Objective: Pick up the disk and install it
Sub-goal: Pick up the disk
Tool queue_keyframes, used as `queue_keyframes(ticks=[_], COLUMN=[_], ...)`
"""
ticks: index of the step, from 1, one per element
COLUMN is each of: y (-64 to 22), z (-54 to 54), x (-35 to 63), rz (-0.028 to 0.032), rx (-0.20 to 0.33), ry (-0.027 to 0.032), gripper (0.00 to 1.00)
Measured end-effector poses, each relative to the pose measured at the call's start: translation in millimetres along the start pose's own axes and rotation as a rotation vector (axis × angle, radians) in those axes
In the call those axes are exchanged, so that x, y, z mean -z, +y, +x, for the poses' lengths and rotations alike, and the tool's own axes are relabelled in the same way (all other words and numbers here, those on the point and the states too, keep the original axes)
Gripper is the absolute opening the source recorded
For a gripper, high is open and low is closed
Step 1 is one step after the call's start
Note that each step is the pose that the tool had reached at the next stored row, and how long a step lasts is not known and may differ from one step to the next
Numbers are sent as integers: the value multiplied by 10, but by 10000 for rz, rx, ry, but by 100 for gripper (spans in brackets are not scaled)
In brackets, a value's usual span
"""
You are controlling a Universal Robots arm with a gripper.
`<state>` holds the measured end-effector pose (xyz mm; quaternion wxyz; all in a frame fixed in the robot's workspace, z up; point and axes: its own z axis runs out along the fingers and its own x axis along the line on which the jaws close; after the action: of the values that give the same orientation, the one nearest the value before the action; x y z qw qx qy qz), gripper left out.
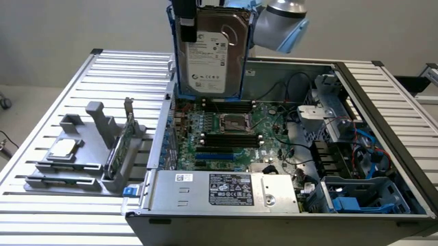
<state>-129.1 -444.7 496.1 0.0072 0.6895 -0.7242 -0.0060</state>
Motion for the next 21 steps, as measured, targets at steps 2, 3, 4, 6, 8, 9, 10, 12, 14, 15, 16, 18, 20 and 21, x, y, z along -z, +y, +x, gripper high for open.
queue_keyframes(ticks=[2, 3, 4, 6, 8, 9, 10, 12, 14, 15, 16, 18, 20, 21], y=[-55, -82, -107, -160, -210, -235, -260, -313, -363, -389, -415, -467, -522, -549], z=[44, 66, 87, 132, 176, 199, 220, 266, 310, 332, 354, 399, 445, 468], x=[1, 1, 1, 2, 2, 2, 2, 2, 1, 1, 1, 0, -1, -1], rz=[0, 1, 1, 1, 1, 1, 0, 1, 1, 1, 1, 1, 1, 1], rx=[1, 1, 0, 1, 0, 0, 0, 0, 0, 0, 1, -1, 1, 0], ry=[0, 1, 1, 3, 4, 5, 6, 7, 10, 10, 10, 12, 13, 13], gripper=[33, 33, 33, 33, 33, 33, 33, 33, 33, 33, 33, 33, 33, 33])
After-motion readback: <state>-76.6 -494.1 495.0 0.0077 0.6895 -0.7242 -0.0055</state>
